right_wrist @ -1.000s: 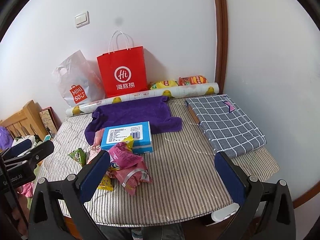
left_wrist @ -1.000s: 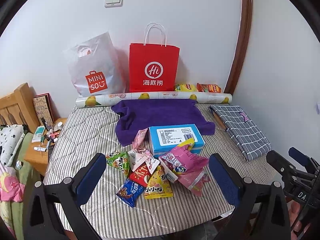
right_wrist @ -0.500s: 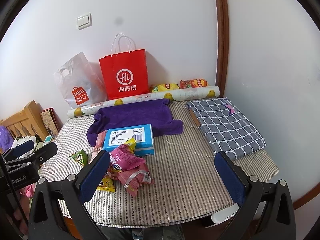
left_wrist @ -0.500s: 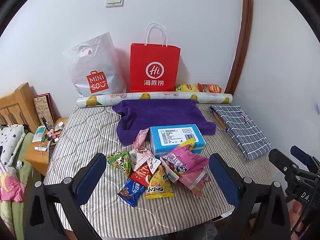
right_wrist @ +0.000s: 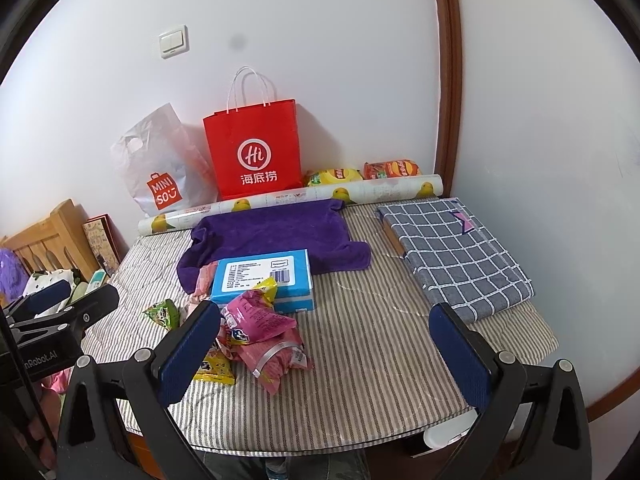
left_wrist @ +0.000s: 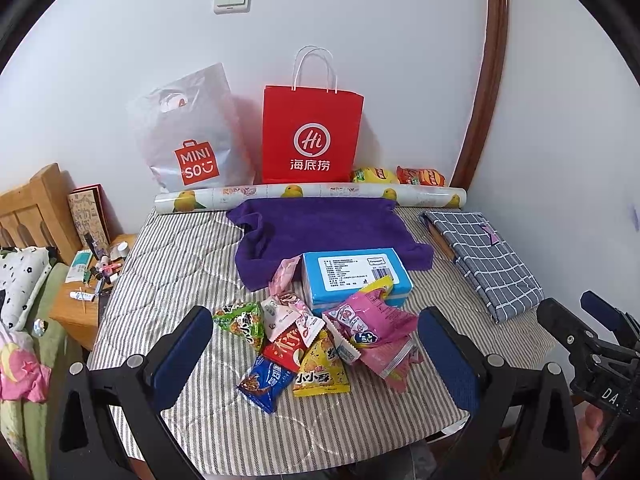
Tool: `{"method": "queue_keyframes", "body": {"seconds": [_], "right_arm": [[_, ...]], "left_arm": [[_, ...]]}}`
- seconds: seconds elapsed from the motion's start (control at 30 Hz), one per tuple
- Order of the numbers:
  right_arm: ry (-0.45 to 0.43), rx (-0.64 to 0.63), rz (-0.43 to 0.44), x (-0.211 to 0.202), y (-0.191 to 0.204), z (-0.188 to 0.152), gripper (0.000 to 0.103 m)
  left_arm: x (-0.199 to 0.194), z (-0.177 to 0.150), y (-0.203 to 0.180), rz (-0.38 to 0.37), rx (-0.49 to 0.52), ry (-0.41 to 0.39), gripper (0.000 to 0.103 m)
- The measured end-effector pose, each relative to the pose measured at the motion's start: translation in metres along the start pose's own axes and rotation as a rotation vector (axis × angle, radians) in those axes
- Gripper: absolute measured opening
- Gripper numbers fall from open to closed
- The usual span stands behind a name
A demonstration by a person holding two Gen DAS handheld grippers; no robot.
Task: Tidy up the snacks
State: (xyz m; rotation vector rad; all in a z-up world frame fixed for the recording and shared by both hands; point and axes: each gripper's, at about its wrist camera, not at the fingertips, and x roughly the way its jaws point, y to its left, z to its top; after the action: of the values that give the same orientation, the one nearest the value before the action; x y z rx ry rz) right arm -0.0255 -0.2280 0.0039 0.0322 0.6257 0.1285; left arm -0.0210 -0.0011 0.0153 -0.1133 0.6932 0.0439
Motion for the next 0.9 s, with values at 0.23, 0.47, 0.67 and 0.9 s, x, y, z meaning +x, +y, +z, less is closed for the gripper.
{"method": "queue_keyframes", "body": {"seconds": [0.23,0.47,0.67,0.9], "right_arm": [[0.001,-0.006,0.002,0.0011,0.0028,-0.0009,0.103],[-0.001,-0.004,0.005,0.0014,0.0032,-0.0007,0.103],[-0.01,-0.005,0.015,-0.0009,0.006,-0.0016,0.103],[-0.006,-0.017,0.031,0.002,0.0072,-0.0053,0.103]], "left_arm": [[0.0001,-0.0006,-0.0003,-0.001,0.0,0.0,0.103],[-0.0005,-0.0006,0.0006,-0.002,0.0,-0.002,0.103],[0.0,-0.0005,0.0011,-0.003,-0.002,0.002,0.103],[0.0074,-0.0046,0.0068,-0.001,-0.012,0.021,0.103]]}}
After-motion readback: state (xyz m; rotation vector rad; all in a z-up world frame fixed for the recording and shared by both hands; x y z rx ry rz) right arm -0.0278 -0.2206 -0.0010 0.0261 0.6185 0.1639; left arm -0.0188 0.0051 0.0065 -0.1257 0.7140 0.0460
